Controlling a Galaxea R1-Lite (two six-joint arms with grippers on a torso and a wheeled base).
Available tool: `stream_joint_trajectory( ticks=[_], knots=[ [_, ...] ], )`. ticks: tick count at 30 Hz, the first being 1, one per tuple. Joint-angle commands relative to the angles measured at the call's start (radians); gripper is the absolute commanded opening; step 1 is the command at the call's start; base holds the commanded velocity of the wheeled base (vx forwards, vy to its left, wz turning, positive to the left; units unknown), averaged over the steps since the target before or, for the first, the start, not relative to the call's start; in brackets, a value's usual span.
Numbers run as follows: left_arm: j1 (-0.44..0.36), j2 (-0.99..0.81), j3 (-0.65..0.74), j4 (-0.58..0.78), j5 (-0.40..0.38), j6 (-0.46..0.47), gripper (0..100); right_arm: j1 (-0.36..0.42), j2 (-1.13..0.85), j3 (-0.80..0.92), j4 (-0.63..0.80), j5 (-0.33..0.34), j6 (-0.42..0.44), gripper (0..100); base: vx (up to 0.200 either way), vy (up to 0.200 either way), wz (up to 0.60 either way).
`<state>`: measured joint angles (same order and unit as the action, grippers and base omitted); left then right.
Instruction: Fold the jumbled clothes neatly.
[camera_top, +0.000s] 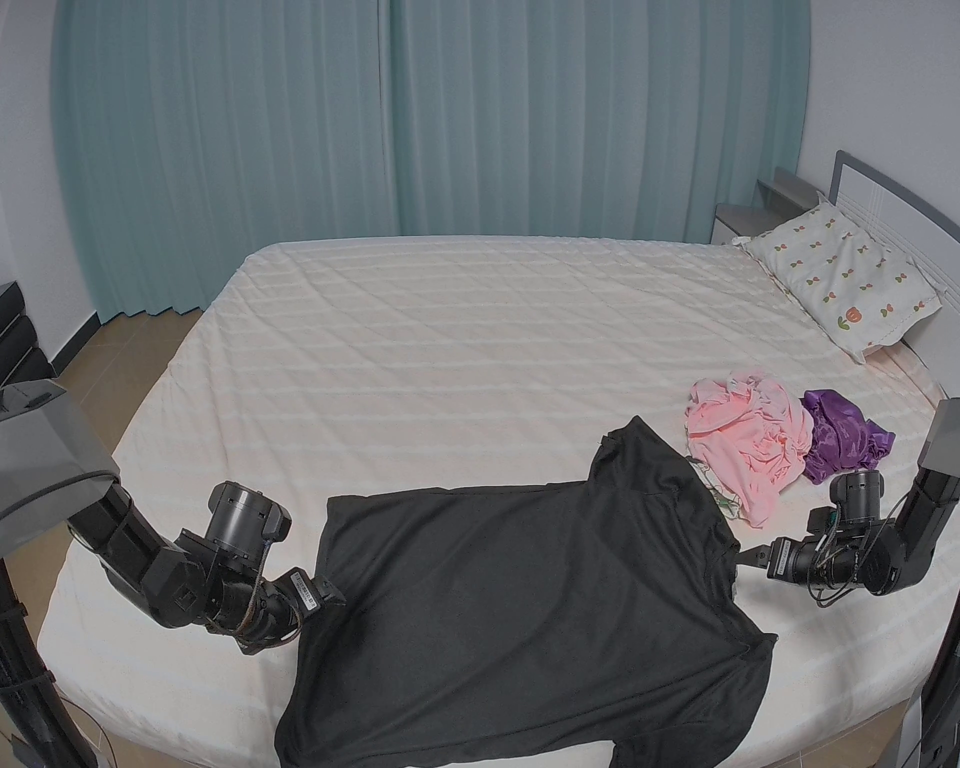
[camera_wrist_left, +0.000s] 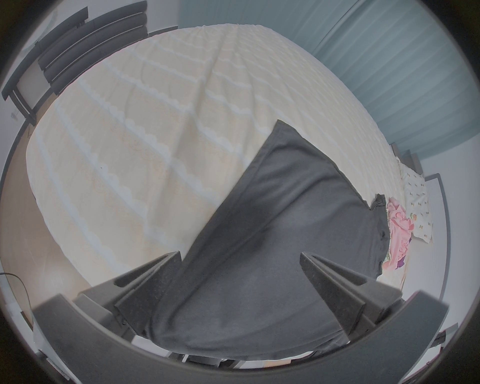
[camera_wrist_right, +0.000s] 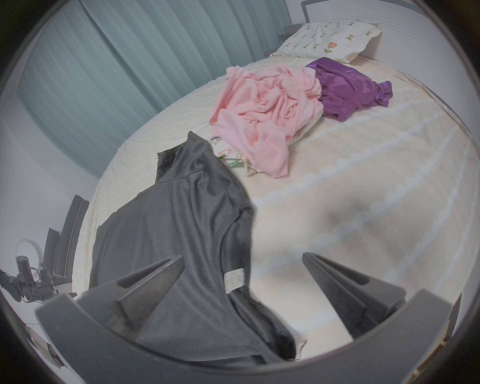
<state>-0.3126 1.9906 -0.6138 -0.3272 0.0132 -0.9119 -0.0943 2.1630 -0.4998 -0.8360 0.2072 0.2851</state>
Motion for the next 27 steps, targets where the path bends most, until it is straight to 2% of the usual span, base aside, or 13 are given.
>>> stream_joint_trajectory(
  ticks=[1, 5, 9, 10, 17, 19, 24, 27],
  knots=[
    [0.000, 0.027, -0.032, -0.006, 0.002, -0.025, 100, 0.016, 0.008, 0.003, -0.002, 0.000, 0.003, 100, 0.000, 0.000, 0.00],
    [0.015, 0.063, -0.122, -0.006, 0.011, -0.078, 100, 0.041, 0.008, 0.010, -0.002, 0.000, 0.006, 100, 0.000, 0.000, 0.00],
    [0.056, 0.123, -0.225, -0.006, 0.031, -0.070, 100, 0.051, 0.006, 0.015, 0.000, 0.000, 0.008, 100, 0.000, 0.000, 0.00],
    [0.086, 0.174, -0.313, 0.000, 0.040, -0.062, 100, 0.061, 0.006, 0.023, -0.002, 0.000, 0.008, 100, 0.000, 0.000, 0.00],
    [0.151, 0.392, -0.606, -0.003, 0.045, 0.005, 100, 0.070, 0.001, 0.030, -0.003, 0.000, 0.009, 100, 0.000, 0.000, 0.00],
    [0.153, 0.401, -0.615, -0.003, 0.045, 0.008, 100, 0.070, 0.001, 0.030, -0.003, 0.000, 0.009, 100, 0.000, 0.000, 0.00],
    [0.170, 0.525, -0.748, -0.007, 0.051, 0.168, 100, 0.071, 0.000, 0.032, -0.002, 0.000, 0.008, 100, 0.000, 0.000, 0.00],
    [0.178, 0.550, -0.804, -0.006, 0.054, 0.174, 100, 0.071, 0.003, 0.032, -0.003, 0.000, 0.009, 100, 0.000, 0.000, 0.00]
  ],
)
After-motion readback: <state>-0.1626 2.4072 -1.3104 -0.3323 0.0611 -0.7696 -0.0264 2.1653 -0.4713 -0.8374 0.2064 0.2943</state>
